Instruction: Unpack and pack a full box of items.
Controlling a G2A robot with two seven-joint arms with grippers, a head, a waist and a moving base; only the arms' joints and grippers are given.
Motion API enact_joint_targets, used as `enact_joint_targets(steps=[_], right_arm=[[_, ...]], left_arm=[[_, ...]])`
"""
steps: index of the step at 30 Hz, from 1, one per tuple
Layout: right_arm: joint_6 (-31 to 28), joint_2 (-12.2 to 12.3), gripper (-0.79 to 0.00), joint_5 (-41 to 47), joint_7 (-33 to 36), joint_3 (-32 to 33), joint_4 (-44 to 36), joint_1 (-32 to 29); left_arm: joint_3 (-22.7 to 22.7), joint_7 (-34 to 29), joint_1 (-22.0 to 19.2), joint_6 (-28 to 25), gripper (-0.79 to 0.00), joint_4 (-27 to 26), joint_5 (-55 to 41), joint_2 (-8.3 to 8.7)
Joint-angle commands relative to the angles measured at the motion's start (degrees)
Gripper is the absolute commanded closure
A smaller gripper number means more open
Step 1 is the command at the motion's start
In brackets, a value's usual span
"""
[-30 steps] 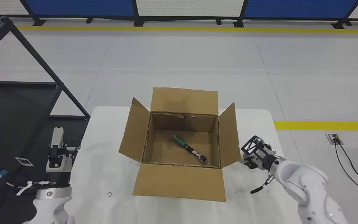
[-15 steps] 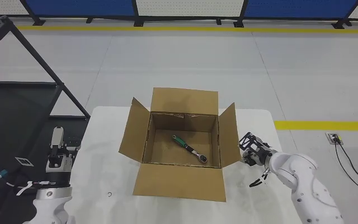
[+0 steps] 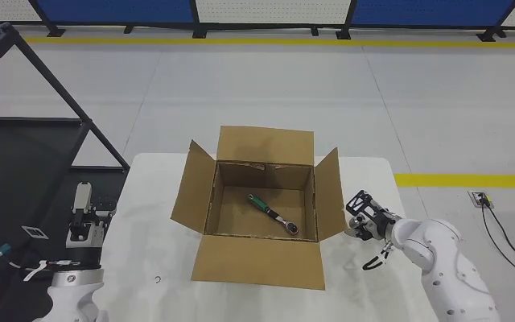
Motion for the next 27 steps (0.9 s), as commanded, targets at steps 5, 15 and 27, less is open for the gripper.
enact_joint_targets(steps=[5,15,27], right_arm=[[0.1,-0.1,-0.785,1.0,0.3,-1.6,2.4,1.7],[0.4,-0.2,-0.699,3.1,3.1,-3.4,5.6,4.4],[0.7,0.1,-0.24,5.5,5.0,-3.7,5.8,5.1]], left_arm=[[0.0,0.0,0.0,0.0,-0.785,0.0,0.0,0.0],[0.0,0.0,0.0,0.0,-0.785,0.0,0.0,0.0],[0.0,0.0,0.0,0.0,-0.785,0.0,0.0,0.0]])
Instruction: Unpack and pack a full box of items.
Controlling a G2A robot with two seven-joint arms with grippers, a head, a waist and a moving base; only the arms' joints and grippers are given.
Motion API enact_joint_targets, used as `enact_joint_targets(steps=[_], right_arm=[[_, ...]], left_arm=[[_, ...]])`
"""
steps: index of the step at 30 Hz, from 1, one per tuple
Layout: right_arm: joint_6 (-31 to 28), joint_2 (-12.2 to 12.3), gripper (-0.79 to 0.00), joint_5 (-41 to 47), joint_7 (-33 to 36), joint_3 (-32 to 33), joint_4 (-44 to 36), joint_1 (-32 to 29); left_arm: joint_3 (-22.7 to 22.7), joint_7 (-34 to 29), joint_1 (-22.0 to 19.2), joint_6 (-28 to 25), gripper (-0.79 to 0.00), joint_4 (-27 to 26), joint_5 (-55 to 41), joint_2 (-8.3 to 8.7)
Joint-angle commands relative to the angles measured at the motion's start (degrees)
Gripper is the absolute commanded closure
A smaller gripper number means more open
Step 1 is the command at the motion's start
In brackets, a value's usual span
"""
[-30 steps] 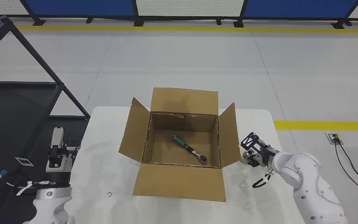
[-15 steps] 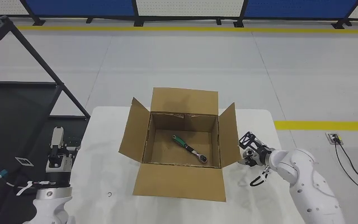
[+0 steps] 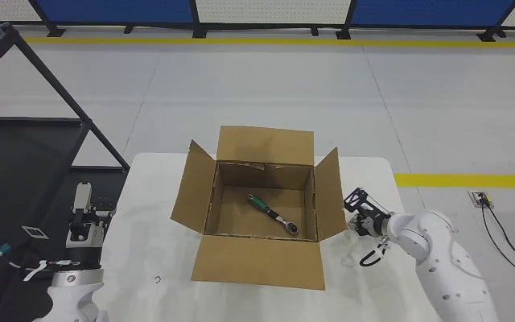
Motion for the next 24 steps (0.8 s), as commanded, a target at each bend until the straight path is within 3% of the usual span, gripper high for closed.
enact_joint_targets(steps=[1,5,14,24], right_arm=[[0.0,0.1,-0.185,0.1,-0.2,0.1,-0.4,-0.2],[-0.1,0.4,0.0,0.6,-0.6,0.8,-1.7,-1.0],[2.1,1.5,0.0,1.3,-2.2,4.3,-8.0,-4.6],[8.5,2.8,0.0,5.4,-5.5,13.6,-26.7,-14.4]], left_arm=[[0.0,0.0,0.0,0.0,-0.785,0.0,0.0,0.0],[0.0,0.0,0.0,0.0,-0.785,0.0,0.0,0.0],[0.0,0.0,0.0,0.0,-0.785,0.0,0.0,0.0],[0.0,0.0,0.0,0.0,-0.785,0.0,0.0,0.0]])
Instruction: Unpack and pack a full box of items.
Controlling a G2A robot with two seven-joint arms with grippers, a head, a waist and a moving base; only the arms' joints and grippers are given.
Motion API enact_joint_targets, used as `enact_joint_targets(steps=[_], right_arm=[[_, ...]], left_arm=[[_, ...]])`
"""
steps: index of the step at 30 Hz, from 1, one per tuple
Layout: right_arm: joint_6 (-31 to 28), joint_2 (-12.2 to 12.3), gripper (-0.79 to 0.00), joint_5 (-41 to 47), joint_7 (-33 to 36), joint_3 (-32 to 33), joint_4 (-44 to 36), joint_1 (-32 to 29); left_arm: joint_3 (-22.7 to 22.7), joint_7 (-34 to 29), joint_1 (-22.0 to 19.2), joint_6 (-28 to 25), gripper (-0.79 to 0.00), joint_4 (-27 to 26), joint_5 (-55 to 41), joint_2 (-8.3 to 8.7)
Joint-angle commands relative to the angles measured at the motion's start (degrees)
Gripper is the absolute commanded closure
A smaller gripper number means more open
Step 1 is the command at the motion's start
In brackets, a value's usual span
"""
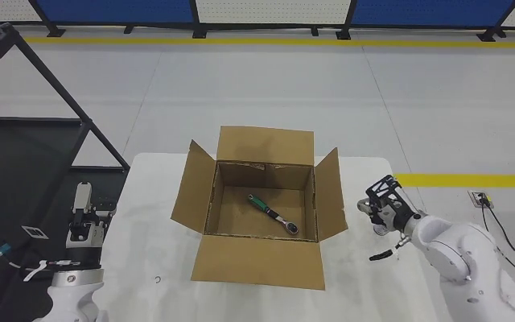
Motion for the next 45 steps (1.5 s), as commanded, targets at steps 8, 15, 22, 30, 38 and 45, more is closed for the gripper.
enact_joint_targets(steps=[8,15,22,30,38,45], right_arm=[[3.4,0.5,0.0,0.3,-4.7,5.0,-16.2,-10.1],[3.0,0.5,0.0,0.3,-4.6,5.1,-16.5,-10.4],[3.0,0.5,0.0,0.3,-4.6,5.1,-16.5,-10.4],[7.3,0.3,0.0,-1.0,-9.0,5.0,-18.8,-11.0],[5.9,0.6,0.0,-2.1,-7.2,4.1,-26.6,-7.5],[0.6,0.6,0.0,-2.2,-1.1,-5.0,-28.7,1.0]], left_arm=[[0.0,0.0,0.0,0.0,-0.785,0.0,0.0,0.0],[0.0,0.0,0.0,0.0,-0.785,0.0,0.0,0.0],[0.0,0.0,0.0,0.0,-0.785,0.0,0.0,0.0],[0.0,0.0,0.0,0.0,-0.785,0.0,0.0,0.0],[0.0,0.0,0.0,0.0,-0.785,0.0,0.0,0.0],[0.0,0.0,0.0,0.0,-0.785,0.0,0.0,0.0]])
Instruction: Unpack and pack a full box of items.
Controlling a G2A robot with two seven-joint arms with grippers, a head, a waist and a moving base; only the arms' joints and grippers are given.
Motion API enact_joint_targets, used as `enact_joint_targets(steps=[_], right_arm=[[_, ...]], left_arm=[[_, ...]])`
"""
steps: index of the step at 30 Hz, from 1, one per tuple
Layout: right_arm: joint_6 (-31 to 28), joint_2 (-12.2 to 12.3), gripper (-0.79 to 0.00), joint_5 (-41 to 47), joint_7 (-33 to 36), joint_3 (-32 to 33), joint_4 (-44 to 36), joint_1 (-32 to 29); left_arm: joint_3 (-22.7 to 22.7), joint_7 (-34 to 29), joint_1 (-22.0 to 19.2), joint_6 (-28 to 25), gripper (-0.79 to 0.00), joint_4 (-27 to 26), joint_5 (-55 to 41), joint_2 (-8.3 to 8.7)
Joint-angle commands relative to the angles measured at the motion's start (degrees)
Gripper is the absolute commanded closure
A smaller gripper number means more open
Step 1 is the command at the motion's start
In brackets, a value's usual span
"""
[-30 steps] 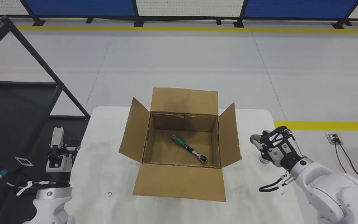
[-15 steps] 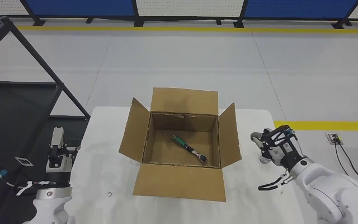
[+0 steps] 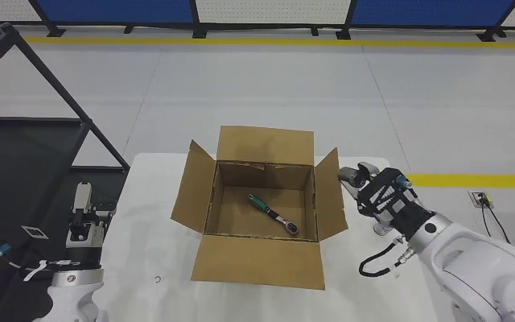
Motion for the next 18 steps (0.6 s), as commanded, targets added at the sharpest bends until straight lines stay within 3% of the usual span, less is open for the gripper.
enact_joint_targets(steps=[1,12,18], right_arm=[[-1.1,-0.1,0.0,0.1,2.2,-3.4,0.4,3.2],[2.4,-3.3,0.0,1.4,10.4,-25.4,10.9,20.8],[8.8,-6.1,0.0,3.8,14.3,-34.6,19.5,28.4]], left_arm=[[0.0,0.0,0.0,0.0,-0.785,0.0,0.0,0.0],[0.0,0.0,0.0,0.0,-0.785,0.0,0.0,0.0],[0.0,0.0,0.0,0.0,-0.785,0.0,0.0,0.0]])
